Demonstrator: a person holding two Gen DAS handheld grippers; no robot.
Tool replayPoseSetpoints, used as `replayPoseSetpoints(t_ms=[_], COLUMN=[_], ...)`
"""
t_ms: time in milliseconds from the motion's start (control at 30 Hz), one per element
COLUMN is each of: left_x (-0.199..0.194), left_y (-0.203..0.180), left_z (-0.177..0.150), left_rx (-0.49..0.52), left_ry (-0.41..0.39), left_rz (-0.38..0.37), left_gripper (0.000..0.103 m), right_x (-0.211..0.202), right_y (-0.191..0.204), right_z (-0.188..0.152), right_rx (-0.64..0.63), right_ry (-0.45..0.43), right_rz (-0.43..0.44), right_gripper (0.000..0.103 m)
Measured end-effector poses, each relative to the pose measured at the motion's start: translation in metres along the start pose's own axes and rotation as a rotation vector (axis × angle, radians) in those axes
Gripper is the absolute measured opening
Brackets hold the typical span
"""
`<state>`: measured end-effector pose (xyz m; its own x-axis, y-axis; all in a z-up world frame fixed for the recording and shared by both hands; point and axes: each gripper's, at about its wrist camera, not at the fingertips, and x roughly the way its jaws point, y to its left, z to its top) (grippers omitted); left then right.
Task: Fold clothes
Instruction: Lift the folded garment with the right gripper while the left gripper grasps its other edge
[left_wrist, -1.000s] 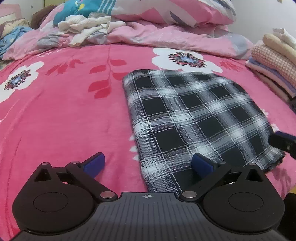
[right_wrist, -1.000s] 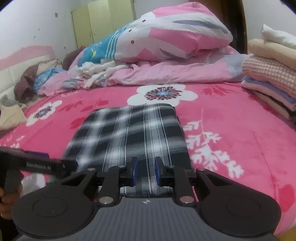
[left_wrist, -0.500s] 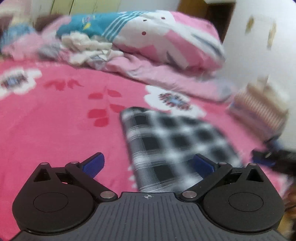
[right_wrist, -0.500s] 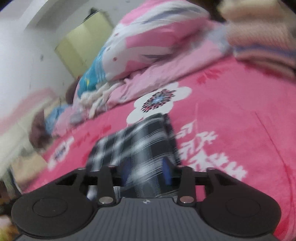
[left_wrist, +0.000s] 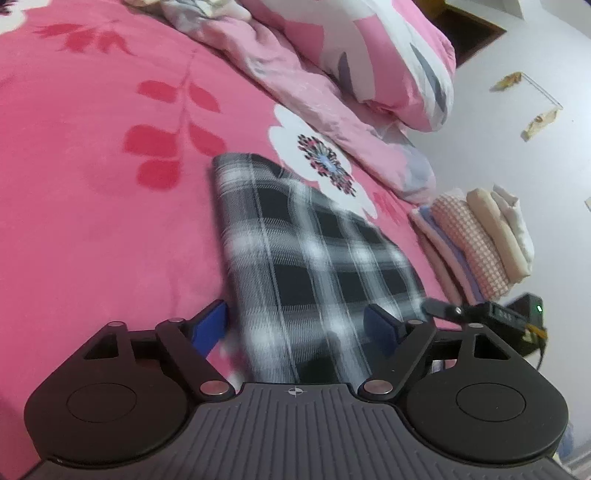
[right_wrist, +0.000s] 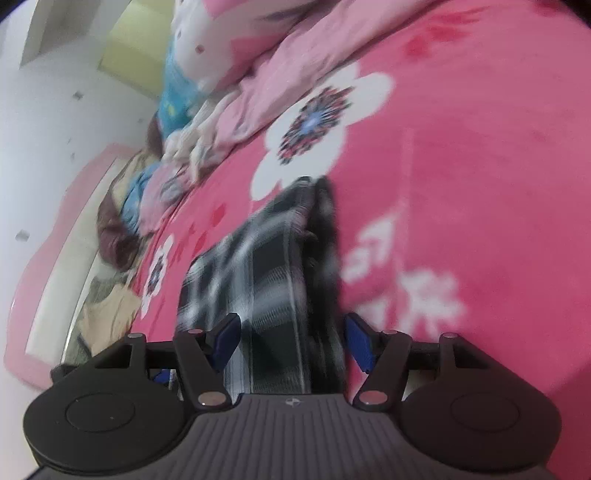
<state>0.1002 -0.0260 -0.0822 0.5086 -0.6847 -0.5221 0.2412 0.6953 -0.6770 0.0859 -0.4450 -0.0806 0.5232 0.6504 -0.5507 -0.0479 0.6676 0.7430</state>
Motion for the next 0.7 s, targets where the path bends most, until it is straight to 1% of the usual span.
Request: replayPoseSetpoints(t_ms=[67, 133, 200, 300, 367, 400, 467, 533, 633, 700], left_x=[0.01, 0.018, 0.024, 0.031, 0.033, 0.033, 0.031, 0.027, 0.02, 0.01], left_y=[0.002, 0.003, 0.004, 0.002, 0.003, 0.004, 0.005, -0.001, -0.01, -0.022], left_z=[0.008, 0.013, 0.016, 0.018, 0.018, 0.018, 0.017, 0.017, 0.015, 0.012], left_rx=[0.002, 0.009, 0.02, 0.041, 0.041, 0.038, 0.031, 0.045, 0.066, 0.098], left_ry=[0.006, 0.009, 0.004, -0.013, -0.027, -0.033, -0.052, -0.075, -0.109, -0.138], left_rz=[-0.015, -0.031, -0.038, -0.033, -0.018, -0.011, -0.001, 0.003, 0.008, 0.003], left_gripper=[0.075, 0.075, 0.073, 0.061, 0.045, 0.04, 0.028, 0.021, 0.016, 0.014], right_x=[0.014, 0.027, 0.038, 0.05, 0.051, 0.05, 0.045, 0.037, 0.022, 0.011], right_y=[0.0, 0.001, 0.002, 0.006, 0.012, 0.015, 0.023, 0.035, 0.054, 0.068], right_z=[0.014, 0.025, 0.034, 0.041, 0.04, 0.039, 0.033, 0.026, 0.013, 0.004], right_rx=[-0.02, -0.042, -0.068, -0.108, -0.15, -0.171, -0.217, -0.268, -0.346, -0.391], right_ry=[0.034, 0.061, 0.082, 0.1, 0.095, 0.086, 0.051, 0.006, -0.065, -0.105], right_rz=[0.028, 0.05, 0.069, 0.083, 0.075, 0.07, 0.054, 0.029, -0.008, -0.037], right_gripper=[0.064, 0.062, 0.055, 0.052, 0.047, 0.045, 0.038, 0.036, 0.034, 0.033])
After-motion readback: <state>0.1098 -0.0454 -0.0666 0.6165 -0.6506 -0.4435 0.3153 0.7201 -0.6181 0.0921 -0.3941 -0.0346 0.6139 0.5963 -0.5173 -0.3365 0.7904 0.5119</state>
